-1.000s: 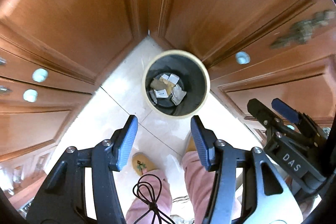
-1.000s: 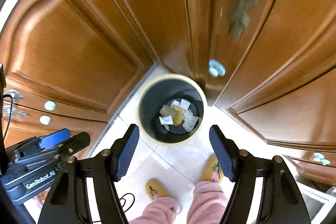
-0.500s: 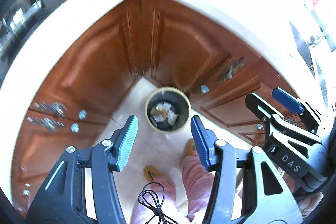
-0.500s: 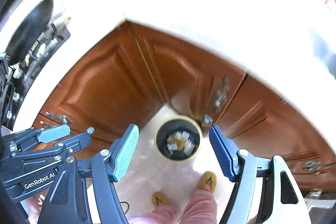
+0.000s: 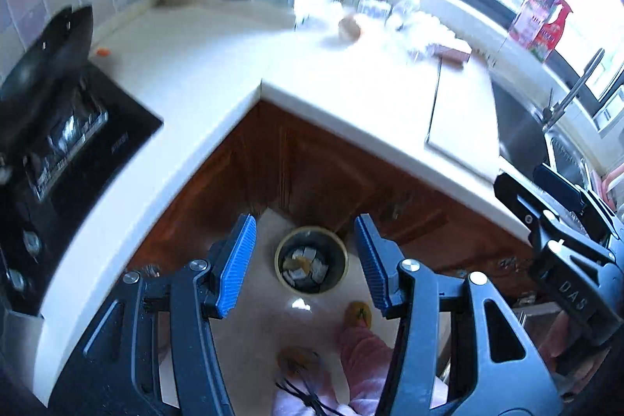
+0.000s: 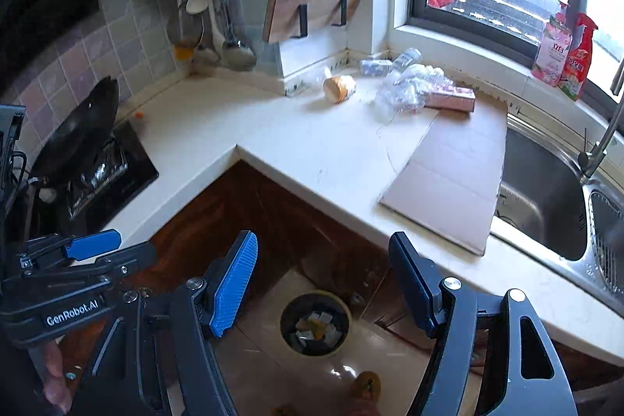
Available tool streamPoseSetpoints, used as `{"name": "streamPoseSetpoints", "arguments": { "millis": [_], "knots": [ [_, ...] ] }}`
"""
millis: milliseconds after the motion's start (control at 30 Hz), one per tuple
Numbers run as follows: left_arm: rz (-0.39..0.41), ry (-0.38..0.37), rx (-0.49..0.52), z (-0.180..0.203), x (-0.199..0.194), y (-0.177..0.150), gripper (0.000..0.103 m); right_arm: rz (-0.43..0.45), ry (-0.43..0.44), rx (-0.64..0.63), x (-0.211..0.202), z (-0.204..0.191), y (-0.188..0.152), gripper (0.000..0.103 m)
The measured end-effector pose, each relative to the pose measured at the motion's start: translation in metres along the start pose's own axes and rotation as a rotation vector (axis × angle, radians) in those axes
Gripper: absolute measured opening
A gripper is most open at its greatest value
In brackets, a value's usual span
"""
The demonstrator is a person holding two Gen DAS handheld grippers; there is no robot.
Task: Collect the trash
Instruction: 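Raise both open tools back up toward the counter, then grasp the orange cake cup with the left tool while the right tool grasps the clear plastic tray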
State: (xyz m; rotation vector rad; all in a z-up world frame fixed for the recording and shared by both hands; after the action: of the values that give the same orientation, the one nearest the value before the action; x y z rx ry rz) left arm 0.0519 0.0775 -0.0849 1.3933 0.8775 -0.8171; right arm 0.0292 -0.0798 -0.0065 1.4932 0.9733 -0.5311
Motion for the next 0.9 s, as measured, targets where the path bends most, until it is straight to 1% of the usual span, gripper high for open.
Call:
{"name": "streamPoseSetpoints", "arguments": {
  "millis": [67, 133, 233, 400, 500, 600, 733, 800, 900],
  "knots": [
    [0.019, -0.007, 0.008, 0.005, -0.009, 0.018, 0.052, 0.005, 0.003, 0.008, -0.011, 0.01, 0.019, 0.071],
    [0.039, -0.009, 0.013, 0.009, -0.015, 0.035, 0.059, 0.012, 0.004, 0.013, -0.021, 0.027, 0.033, 0.072],
    [0.081, 0.006, 0.026, 0.02, -0.026, 0.069, 0.06, 0.02, 0.02, 0.024, -0.024, 0.053, 0.06, 0.074],
    [0.106, 0.048, 0.033, 0.049, -0.021, 0.132, 0.061, 0.034, 0.057, 0.009, -0.013, 0.11, 0.118, 0.075],
    [0.099, 0.079, 0.031, 0.068, -0.004, 0.168, 0.062, 0.031, 0.087, 0.006, 0.007, 0.146, 0.158, 0.076],
    [0.061, 0.088, 0.012, 0.087, 0.027, 0.203, 0.062, 0.017, 0.123, 0.019, 0.04, 0.186, 0.198, 0.08],
    [0.014, 0.09, -0.028, 0.103, 0.082, 0.236, 0.062, -0.03, 0.177, 0.062, 0.104, 0.241, 0.24, 0.08],
    [-0.003, 0.085, -0.051, 0.11, 0.113, 0.249, 0.062, -0.066, 0.213, 0.093, 0.144, 0.266, 0.254, 0.08],
    [-0.01, 0.073, -0.074, 0.122, 0.167, 0.27, 0.062, -0.125, 0.257, 0.15, 0.205, 0.3, 0.262, 0.08]
  ]
}}
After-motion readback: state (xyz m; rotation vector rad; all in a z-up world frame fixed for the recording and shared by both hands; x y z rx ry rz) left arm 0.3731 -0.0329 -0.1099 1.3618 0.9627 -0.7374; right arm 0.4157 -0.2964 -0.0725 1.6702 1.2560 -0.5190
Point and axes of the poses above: each gripper's, at about its wrist camera, not at the fingertips, and x roughly the way its jaws point, z to its right, y to its top, the point moved 9 cm from there along x, roughly the way its jaws point, and after that the axes turned 7 degrees about y, right-handed, at the moved point
